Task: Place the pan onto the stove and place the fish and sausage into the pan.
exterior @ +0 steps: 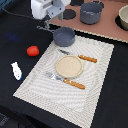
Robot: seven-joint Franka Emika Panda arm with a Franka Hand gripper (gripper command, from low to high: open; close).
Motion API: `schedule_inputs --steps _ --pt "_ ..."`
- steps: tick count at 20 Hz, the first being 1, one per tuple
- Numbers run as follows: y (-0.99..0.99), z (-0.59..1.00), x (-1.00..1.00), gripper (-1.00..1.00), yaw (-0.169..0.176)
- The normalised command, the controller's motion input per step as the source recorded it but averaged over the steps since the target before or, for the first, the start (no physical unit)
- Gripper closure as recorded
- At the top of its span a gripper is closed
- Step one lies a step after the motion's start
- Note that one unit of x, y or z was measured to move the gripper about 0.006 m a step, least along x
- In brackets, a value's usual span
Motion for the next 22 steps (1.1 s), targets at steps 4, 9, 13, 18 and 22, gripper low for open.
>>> schedule_inputs --steps 4,9,13,18,22 --pt "-0.01 -0.34 0.02 -1.0 -0.071" --pt "0.0 -0.29 0.11 -1.0 -0.072" --pt "0.0 -0.28 0.14 -1.0 -0.069" --pt "0.0 -0.23 0.11 -1.0 -0.07" --pt "0.0 -0.26 0.0 -1.0 -0.057"
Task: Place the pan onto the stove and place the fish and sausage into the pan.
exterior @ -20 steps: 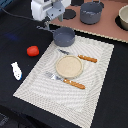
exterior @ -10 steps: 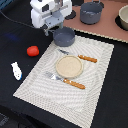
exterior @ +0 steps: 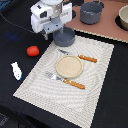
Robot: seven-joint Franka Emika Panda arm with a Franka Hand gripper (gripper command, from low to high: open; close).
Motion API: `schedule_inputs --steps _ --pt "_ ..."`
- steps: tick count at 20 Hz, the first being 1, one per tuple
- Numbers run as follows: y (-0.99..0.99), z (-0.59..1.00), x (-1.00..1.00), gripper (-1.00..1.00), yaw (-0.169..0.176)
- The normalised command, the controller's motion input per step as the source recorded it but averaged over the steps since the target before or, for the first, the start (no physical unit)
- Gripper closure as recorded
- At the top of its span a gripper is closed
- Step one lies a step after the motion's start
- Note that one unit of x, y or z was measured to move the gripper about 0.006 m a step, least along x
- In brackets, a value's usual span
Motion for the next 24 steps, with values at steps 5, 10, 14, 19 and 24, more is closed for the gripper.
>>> schedule_inputs --steps 5,10,14,19,24 --pt "0.0 -0.16 0.0 -1.0 -0.044" --pt "0.0 0.0 0.01 1.0 -0.029" --pt "-0.01 0.0 0.02 1.0 -0.022" --pt "0.0 0.0 0.03 1.0 -0.021" --pt "0.0 0.0 0.05 1.0 -0.017"
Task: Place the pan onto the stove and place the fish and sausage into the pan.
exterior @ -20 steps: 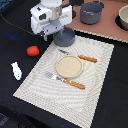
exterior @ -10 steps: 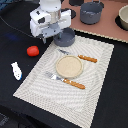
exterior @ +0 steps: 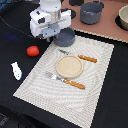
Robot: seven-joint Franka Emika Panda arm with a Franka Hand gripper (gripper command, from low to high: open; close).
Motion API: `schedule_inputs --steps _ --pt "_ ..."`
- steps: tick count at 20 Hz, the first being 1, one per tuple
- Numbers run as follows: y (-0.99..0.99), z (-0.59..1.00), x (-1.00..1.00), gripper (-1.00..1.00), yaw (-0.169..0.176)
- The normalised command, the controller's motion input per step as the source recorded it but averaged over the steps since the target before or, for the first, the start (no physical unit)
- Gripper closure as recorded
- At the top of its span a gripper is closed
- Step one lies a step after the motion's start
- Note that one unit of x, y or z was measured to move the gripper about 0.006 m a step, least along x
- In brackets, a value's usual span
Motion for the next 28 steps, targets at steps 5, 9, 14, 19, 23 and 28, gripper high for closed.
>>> schedule_inputs --steps 5,9,14,19,23,28 --pt "-0.03 0.25 0.06 1.0 -0.03" --pt "-0.05 1.0 0.04 1.0 -0.079" --pt "-0.02 1.0 0.08 1.0 -0.102" --pt "0.06 0.71 -0.04 1.0 -0.07" --pt "0.32 0.61 -0.21 1.0 -0.029" --pt "0.55 0.31 -0.31 1.0 -0.001"
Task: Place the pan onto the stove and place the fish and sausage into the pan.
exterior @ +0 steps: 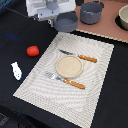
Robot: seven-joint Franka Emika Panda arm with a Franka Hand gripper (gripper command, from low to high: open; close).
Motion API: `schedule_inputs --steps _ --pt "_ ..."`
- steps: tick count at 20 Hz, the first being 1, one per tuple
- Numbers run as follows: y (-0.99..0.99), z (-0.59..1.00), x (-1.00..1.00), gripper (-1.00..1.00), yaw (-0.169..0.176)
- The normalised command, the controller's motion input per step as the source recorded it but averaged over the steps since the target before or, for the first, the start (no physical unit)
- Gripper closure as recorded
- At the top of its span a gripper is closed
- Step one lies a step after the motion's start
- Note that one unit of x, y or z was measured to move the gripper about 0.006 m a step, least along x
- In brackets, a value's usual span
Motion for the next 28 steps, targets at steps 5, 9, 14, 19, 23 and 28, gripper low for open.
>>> schedule_inputs --steps 5,9,14,19,23,28 --pt "0.77 0.17 -0.27 1.0 0.003" --pt "0.92 0.04 -0.17 1.0 0.026" --pt "0.76 0.0 -0.04 1.0 0.025" --pt "0.48 -0.06 0.04 1.0 0.006" --pt "0.37 -0.15 0.1 1.0 0.001" --pt "0.41 -0.19 0.07 1.0 0.004"
